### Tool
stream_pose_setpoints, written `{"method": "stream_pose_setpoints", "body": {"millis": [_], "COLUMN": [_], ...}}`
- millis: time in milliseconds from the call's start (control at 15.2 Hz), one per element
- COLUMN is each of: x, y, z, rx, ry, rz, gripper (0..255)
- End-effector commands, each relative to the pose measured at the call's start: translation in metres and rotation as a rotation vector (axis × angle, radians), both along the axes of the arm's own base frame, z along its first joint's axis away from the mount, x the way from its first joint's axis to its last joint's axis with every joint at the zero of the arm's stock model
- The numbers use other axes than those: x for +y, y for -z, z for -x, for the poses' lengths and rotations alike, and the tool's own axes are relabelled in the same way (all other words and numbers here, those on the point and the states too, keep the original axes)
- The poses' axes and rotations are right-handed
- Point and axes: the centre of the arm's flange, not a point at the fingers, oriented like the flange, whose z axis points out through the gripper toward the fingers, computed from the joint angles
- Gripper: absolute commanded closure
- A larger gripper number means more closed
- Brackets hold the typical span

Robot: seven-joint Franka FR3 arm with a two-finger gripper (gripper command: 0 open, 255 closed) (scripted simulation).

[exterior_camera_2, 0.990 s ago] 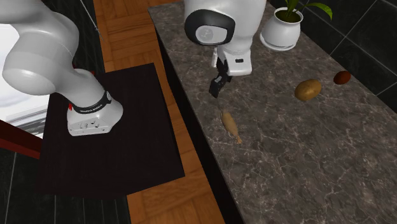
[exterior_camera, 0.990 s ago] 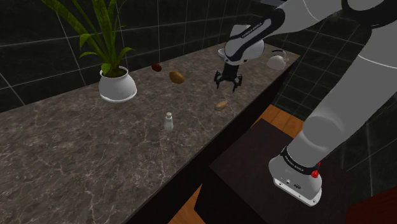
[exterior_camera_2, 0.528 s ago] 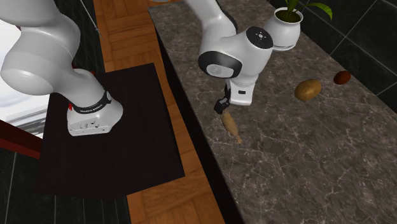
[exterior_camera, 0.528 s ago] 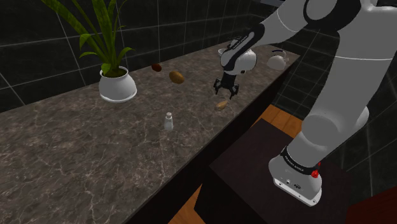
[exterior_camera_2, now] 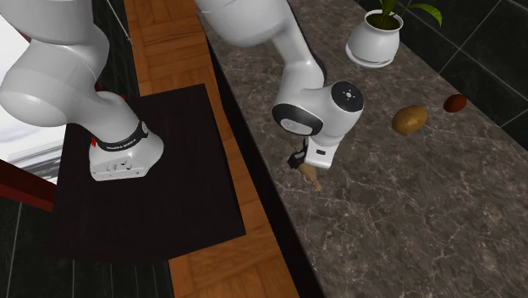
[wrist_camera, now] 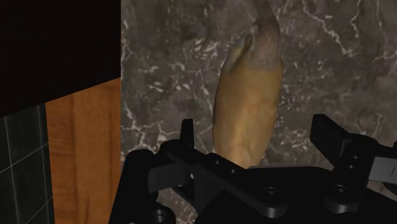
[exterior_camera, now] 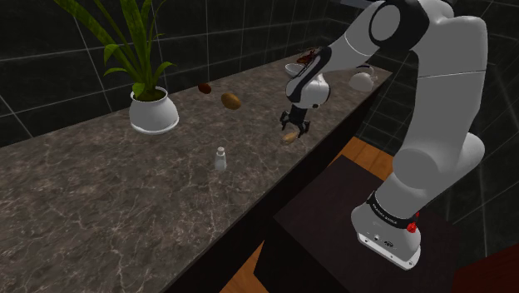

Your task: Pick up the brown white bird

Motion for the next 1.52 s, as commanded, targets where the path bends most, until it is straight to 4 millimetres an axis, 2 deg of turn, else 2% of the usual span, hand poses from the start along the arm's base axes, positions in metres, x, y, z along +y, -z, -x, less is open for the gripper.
{"method": "stream_pose_setpoints", "body": {"millis": [0,198,330,396,990,1452], "x": [0.0,0.0,0.0,0.001,0.0,0.0], "y": [0.011,0.03,0.03,0.03,0.03,-0.007], "z": [0.0,0.0,0.0,-0.001,0.0,0.0], "rx": [0.0,0.0,0.0,0.0,0.0,0.0], "ry": [0.003,0.003,0.003,0.003,0.003,0.003], "rz": [0.0,0.0,0.0,0.0,0.0,0.0], "gripper": [0,0,0,255,255,255]}}
